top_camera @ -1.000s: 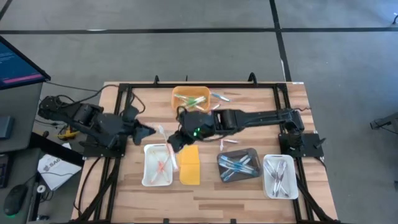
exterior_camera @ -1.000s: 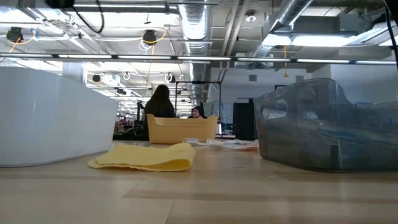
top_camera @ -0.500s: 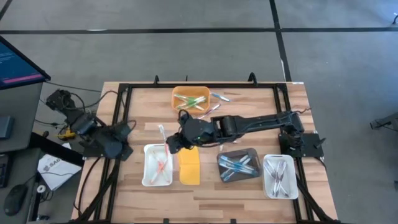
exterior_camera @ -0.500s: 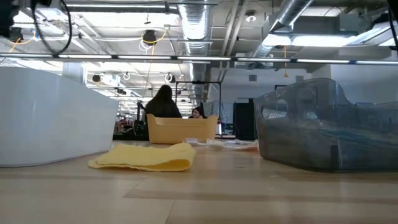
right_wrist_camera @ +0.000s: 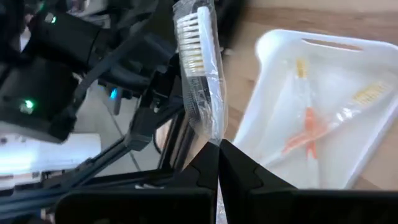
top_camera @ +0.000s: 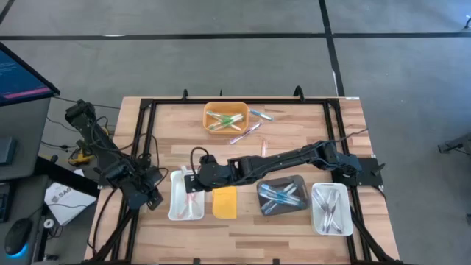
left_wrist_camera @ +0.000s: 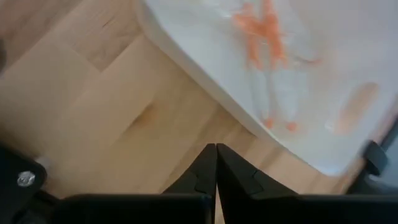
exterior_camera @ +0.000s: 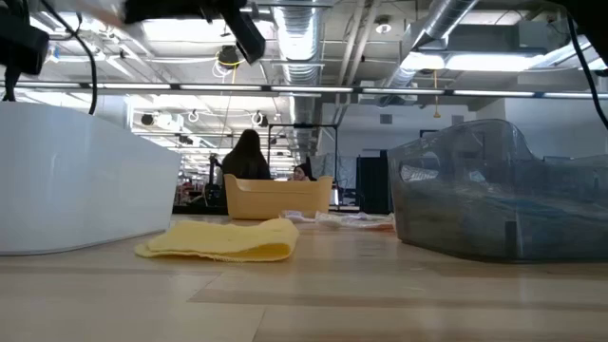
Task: Pick & Place Toothbrushes
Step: Put the orange toothbrush into the left white bin
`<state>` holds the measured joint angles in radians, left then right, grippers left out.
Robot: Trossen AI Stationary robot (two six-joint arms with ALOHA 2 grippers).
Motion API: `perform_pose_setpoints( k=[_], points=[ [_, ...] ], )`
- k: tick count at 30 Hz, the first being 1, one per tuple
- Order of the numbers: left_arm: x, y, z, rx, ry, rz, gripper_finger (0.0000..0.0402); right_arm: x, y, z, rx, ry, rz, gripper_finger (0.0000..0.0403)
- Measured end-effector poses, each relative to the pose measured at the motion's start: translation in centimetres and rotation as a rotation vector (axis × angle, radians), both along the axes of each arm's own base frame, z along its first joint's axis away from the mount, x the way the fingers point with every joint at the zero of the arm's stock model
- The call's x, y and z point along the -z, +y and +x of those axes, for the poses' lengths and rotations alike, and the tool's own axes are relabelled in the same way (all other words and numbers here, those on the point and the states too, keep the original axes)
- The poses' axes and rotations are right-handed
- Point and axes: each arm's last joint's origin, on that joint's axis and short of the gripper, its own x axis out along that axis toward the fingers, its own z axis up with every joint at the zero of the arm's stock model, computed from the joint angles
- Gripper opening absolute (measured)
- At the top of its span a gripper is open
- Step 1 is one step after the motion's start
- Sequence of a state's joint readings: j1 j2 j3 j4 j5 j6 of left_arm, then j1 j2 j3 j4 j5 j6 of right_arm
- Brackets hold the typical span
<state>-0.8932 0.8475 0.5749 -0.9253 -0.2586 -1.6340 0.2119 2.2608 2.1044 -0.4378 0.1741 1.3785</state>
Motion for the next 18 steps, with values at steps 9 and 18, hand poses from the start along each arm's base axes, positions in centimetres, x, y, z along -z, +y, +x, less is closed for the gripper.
perform_pose_setpoints(
  k=[9,18],
  points=[
    [3.6,-0.1,0.2,-0.073,-0.052,-0.054,0.0001,2.4,-0.4,0.3,0.006,0.105,0.004,0.0000],
    [4.9,-0.5,0.6,-0.069,-0.097,-0.080,0.0001,2.9,-1.0,0.0,0.029,0.164,0.009,0.0000]
  ],
)
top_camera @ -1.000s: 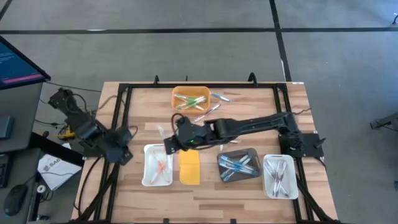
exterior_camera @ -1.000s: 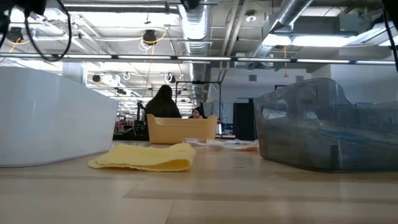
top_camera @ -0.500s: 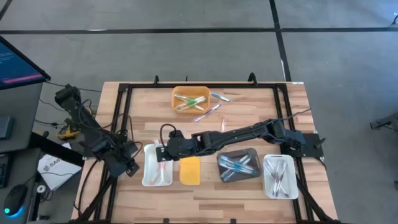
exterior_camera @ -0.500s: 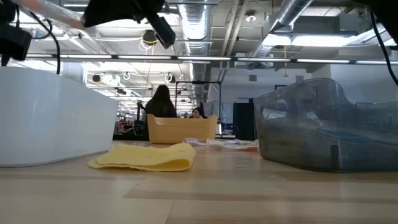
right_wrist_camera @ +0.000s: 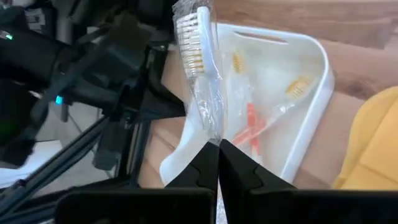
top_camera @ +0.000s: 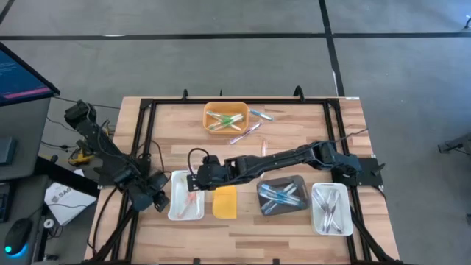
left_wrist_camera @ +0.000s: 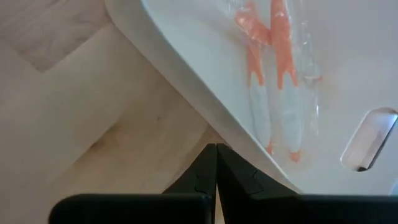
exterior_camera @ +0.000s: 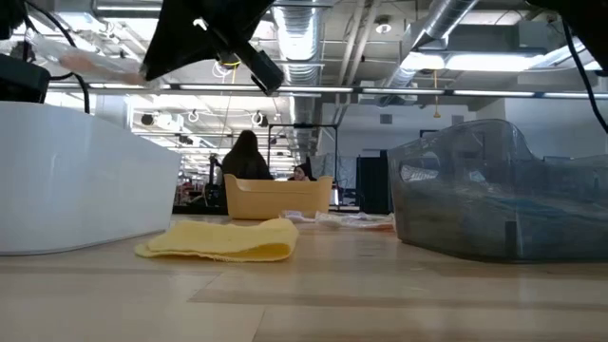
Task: Pick & Place Toothbrushes
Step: Put the orange toothbrush into the left white bin
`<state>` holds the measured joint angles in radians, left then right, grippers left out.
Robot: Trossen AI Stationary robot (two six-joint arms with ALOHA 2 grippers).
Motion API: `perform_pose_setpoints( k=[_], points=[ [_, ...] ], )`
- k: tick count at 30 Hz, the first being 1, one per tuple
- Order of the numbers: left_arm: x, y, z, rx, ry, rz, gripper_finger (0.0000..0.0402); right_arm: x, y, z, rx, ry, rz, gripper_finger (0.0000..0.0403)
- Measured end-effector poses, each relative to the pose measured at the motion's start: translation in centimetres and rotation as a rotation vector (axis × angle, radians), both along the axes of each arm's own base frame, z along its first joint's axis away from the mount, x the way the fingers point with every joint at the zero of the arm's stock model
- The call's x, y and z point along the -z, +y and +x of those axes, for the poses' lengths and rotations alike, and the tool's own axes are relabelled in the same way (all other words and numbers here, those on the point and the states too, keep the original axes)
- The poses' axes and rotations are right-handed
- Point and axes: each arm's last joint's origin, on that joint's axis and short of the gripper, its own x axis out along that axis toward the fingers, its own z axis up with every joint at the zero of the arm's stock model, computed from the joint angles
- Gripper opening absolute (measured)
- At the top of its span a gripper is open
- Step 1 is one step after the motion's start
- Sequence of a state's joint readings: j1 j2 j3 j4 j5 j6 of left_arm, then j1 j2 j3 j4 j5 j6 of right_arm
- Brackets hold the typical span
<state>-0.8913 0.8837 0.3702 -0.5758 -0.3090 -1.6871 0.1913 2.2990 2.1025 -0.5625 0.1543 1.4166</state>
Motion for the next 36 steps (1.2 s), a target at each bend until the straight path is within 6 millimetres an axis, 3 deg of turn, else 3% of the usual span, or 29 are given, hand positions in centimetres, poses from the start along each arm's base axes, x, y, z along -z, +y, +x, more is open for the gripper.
perform_pose_setpoints(
  k=[12,21,36],
  points=[
    [0.0,-0.4,1.9,-0.006,-0.094,-0.002,0.0001,0.3,-0.1,-0.3,0.007,0.046,0.002,0.0000],
    [-0.1,-0.4,3.3,-0.002,-0.151,-0.026,0.0001,0.5,-1.2,-0.3,-0.196,0.078,-0.123,0.0000],
    [-1.0,0.5,2.3,-0.110,-0.150,-0.087,0.0001,-1.2,-2.2,-0.5,-0.304,0.096,-0.179,0.0000]
  ],
)
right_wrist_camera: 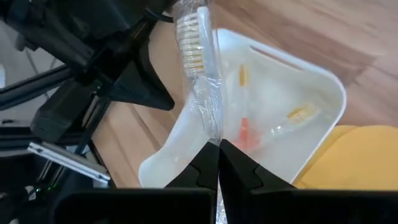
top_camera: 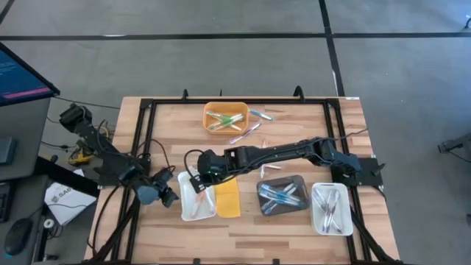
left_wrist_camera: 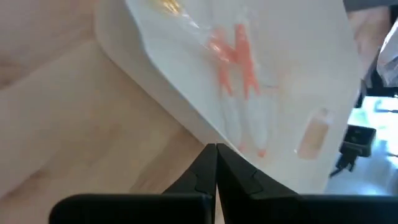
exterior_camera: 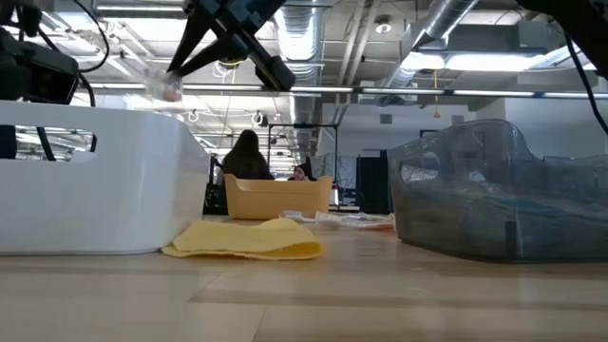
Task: Pick & Place Toothbrushes
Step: Put the orange toothbrush into the left white bin
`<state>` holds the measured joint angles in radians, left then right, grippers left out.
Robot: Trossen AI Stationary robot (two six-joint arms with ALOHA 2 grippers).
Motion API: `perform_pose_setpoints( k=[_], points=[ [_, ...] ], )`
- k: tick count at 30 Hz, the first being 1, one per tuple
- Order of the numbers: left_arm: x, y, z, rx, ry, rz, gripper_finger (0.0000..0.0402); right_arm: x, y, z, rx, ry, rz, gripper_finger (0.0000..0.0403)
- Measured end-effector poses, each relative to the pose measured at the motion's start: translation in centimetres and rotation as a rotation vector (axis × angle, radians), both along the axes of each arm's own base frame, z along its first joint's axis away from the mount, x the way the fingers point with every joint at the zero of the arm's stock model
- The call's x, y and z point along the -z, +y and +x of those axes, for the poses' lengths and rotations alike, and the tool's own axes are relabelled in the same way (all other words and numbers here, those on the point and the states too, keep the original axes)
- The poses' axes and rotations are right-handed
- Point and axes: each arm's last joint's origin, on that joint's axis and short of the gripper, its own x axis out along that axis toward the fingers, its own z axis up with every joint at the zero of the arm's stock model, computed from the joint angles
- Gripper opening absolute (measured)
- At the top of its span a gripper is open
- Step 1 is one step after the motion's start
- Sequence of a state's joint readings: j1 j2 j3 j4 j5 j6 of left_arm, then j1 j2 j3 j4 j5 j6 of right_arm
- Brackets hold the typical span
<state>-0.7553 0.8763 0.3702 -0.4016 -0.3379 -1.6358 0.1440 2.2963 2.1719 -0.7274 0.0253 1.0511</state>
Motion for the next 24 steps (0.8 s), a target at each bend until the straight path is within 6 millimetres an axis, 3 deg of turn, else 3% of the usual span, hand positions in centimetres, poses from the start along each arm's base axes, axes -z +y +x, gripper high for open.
perform_pose_setpoints(
  k=[13,24],
  points=[
    [0.5,2.7,1.3,-0.058,0.050,0.142,0.0001,0.3,0.5,-0.3,0.035,0.029,-0.008,0.0000],
    [-0.4,3.9,1.6,-0.069,-0.003,0.124,0.0001,0.3,0.6,-0.3,0.178,0.023,0.012,0.0000]
  ],
)
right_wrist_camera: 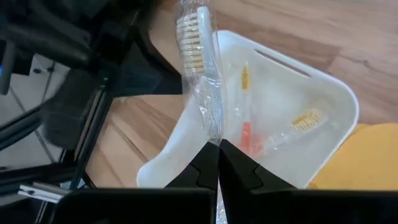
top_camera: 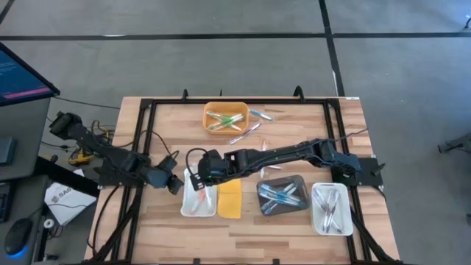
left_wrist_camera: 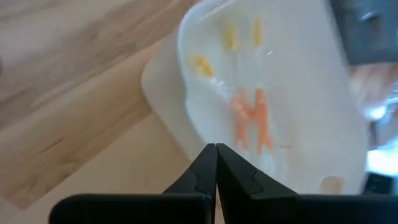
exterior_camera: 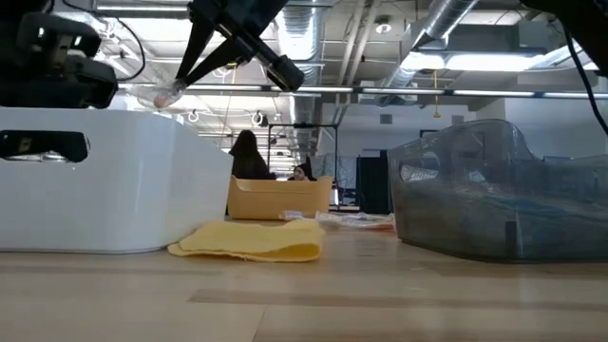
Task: Pick & Place Toothbrushes
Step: Put the orange toothbrush into the left white bin
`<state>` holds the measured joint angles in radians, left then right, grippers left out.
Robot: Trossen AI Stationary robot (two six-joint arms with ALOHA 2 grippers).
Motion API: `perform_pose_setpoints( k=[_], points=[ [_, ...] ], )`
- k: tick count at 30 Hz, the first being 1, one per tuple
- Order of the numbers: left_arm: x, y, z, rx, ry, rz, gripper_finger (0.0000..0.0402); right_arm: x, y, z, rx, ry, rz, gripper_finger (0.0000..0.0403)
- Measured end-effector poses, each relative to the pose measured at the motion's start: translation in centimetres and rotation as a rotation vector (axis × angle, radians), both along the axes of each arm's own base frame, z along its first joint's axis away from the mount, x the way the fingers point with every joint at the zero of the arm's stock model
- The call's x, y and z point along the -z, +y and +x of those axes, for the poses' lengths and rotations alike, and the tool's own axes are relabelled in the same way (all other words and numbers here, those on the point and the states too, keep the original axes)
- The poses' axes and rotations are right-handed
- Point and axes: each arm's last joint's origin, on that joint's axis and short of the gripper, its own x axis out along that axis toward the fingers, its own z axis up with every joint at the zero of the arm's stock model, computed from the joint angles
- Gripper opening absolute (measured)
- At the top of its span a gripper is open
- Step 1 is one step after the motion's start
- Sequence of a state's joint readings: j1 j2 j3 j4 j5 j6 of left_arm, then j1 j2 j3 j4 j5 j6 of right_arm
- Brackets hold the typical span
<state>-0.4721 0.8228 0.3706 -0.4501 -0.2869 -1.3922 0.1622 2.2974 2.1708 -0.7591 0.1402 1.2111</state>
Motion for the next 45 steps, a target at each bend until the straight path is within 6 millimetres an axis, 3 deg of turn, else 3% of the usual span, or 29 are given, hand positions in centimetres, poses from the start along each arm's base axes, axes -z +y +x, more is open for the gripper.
perform_pose_setpoints(
  k=[7,14,21,30,39,45],
  points=[
    [-1.4,0.5,-0.7,-0.041,-0.117,-0.012,0.0001,-0.1,-1.2,0.3,-0.065,-0.004,-0.035,0.0000],
    [-1.1,1.1,-1.7,-0.064,-0.043,0.007,0.0001,0.5,-2.0,0.5,-0.069,0.016,-0.038,0.0000],
    [-0.9,1.1,-1.8,-0.060,-0.024,0.003,0.0001,3.2,-1.2,0.7,-0.094,0.104,0.002,0.0000],
    [-0.9,1.1,-1.9,-0.055,-0.013,0.014,0.0001,4.6,0.2,2.7,-0.175,0.092,0.022,0.0000],
    [-0.8,1.0,-1.9,-0.034,-0.003,0.002,0.0001,5.5,0.1,2.8,-0.209,0.134,0.017,0.0001],
    [-0.8,1.0,-1.9,-0.031,-0.002,0.001,0.0001,5.4,-0.5,2.8,-0.221,0.148,0.045,0.0049]
  ],
)
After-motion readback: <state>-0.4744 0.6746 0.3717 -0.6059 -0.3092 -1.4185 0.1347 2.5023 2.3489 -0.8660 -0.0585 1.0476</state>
